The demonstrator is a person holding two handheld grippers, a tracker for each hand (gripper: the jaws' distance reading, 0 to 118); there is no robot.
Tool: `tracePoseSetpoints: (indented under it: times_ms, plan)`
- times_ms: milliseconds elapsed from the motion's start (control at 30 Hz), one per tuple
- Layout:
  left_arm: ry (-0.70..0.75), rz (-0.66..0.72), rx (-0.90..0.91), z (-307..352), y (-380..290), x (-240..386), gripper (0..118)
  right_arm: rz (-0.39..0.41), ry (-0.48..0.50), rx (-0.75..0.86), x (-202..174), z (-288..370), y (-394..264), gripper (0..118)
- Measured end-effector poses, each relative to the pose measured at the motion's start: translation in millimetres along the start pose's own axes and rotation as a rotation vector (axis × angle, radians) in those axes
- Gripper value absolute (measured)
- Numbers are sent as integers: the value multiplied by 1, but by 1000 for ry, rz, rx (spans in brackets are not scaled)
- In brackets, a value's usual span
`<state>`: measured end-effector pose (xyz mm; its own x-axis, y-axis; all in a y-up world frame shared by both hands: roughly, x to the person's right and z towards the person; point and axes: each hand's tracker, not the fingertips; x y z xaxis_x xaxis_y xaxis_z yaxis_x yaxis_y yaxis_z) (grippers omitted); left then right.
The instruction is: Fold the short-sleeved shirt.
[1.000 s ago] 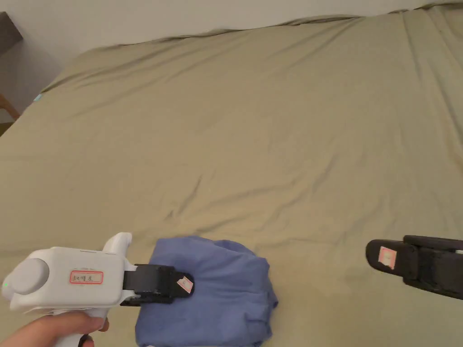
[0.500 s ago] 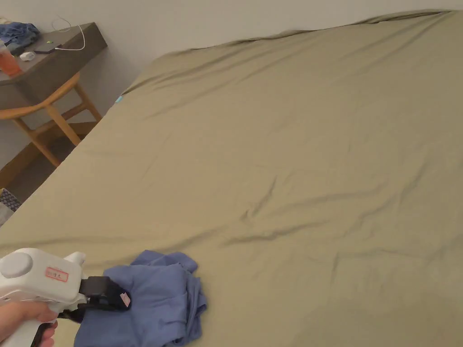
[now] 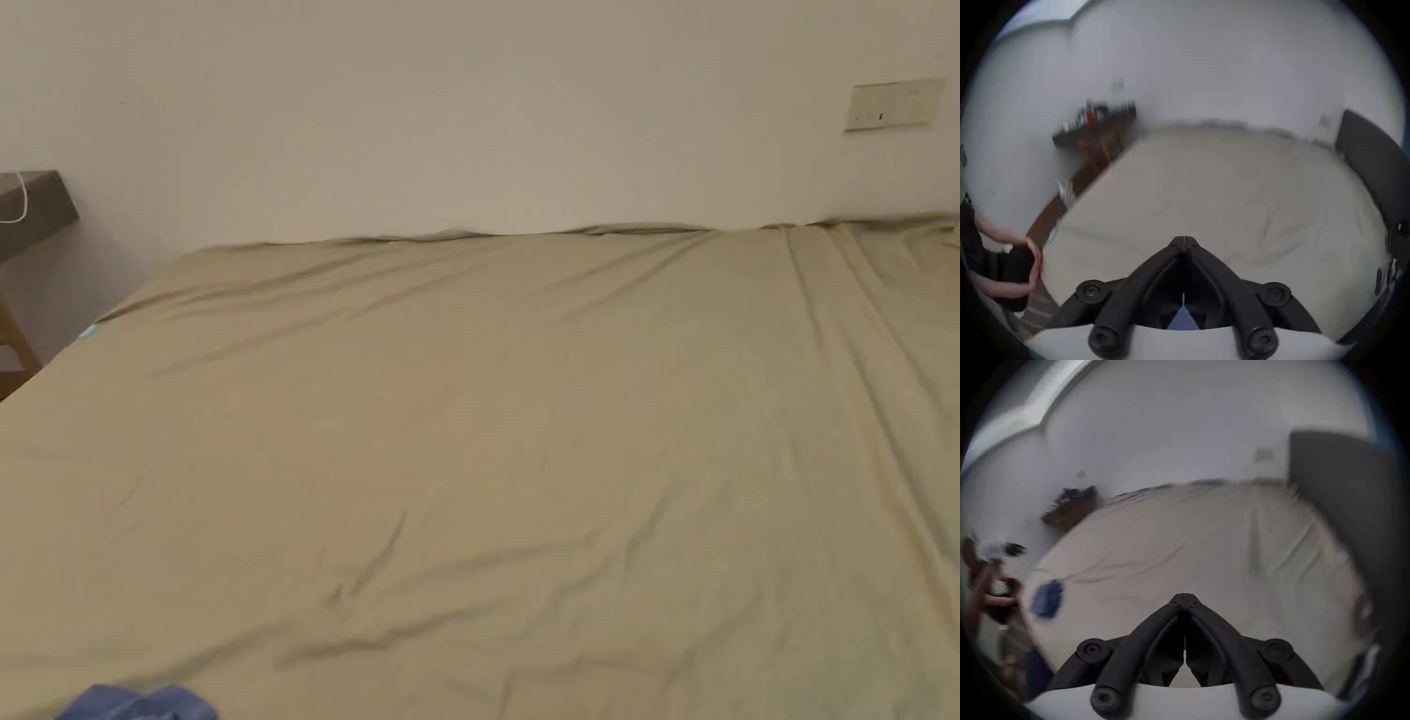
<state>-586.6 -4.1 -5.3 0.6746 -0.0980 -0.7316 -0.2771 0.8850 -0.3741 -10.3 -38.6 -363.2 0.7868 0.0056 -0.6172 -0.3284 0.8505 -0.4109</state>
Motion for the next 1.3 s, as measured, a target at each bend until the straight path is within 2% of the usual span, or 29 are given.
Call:
tracePoseSetpoints:
  times_ms: [67,167,233,267,367,400,433,567,667,733,1000,1033,1067,1100,1133,1167,1200,1300]
  plan:
    - [-46,18,126,23,33,28,0,6,-147,140,4,12,34,3]
    - [-46,-2,278,64,70,80,0,-26,-234,311,1,31,75,3]
    - [-102,42,368,79,82,109,0,-40,-211,362,-1,41,94,3]
    - [-142,109,353,82,82,126,0,-45,-215,372,-5,44,102,3]
    - [-164,126,416,94,85,172,0,-45,-231,410,-17,48,116,3]
    - [-164,87,454,94,88,182,0,-50,-219,416,-20,50,120,3]
    - [-166,89,445,93,86,194,0,-65,-189,433,-23,52,122,3]
    - [-166,99,427,95,69,233,0,-52,-200,440,-35,51,119,3]
    - [-177,56,405,96,58,251,0,-43,-190,434,-38,49,111,3]
    - [-142,-23,413,100,52,258,0,-33,-191,431,-40,50,108,3]
    - [-176,6,409,115,59,257,1,-35,-155,442,-44,56,110,3]
    - [-193,16,418,118,60,255,14,-37,-145,440,-46,57,110,3]
    - [-200,31,427,120,62,254,70,-35,-136,436,-46,57,110,27]
    - [-198,41,423,119,64,254,118,-35,-141,429,-47,56,111,76]
    - [-194,39,400,115,66,254,118,-44,-151,424,-47,54,113,118]
    - [-205,60,478,128,71,251,118,-64,-152,398,-48,51,114,117]
    - [-191,46,460,133,76,250,118,-57,-130,474,-50,68,111,118]
    - [-188,20,446,130,80,251,118,-55,-74,443,-50,62,111,118]
